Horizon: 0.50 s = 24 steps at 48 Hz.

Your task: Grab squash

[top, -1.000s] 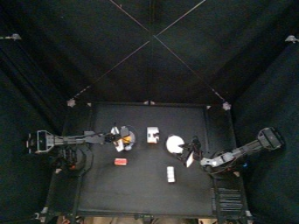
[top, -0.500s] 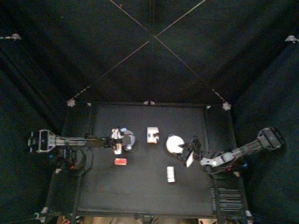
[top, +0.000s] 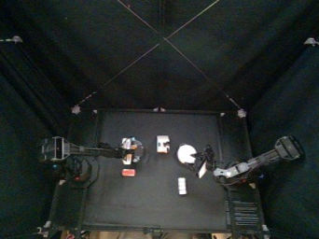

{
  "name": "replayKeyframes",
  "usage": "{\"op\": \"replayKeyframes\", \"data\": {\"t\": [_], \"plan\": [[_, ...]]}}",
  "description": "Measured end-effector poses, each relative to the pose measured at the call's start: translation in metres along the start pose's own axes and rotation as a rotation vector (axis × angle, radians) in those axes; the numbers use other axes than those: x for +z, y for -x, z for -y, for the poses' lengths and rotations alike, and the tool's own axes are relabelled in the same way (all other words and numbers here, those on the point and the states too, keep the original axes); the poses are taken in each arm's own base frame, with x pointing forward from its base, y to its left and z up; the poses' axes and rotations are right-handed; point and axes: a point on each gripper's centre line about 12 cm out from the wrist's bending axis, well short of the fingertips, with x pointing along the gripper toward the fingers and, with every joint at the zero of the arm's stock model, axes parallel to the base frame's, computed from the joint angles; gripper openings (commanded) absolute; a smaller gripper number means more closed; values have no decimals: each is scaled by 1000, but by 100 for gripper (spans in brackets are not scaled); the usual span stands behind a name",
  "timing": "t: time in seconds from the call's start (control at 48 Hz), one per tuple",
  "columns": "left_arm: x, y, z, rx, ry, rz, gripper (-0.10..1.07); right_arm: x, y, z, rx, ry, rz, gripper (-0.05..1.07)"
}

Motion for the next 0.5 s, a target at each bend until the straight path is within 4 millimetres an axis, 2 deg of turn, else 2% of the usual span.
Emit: {"op": "replayKeyframes", "data": {"t": [0.354, 0.5], "plan": [[3, -3, -3, 6, 1, 2, 94, 2, -1, 2, -12, -2, 5, 95], [4, -3, -7, 10, 7, 5, 88, 1, -2, 4, -18, -2, 6, 95]]}}
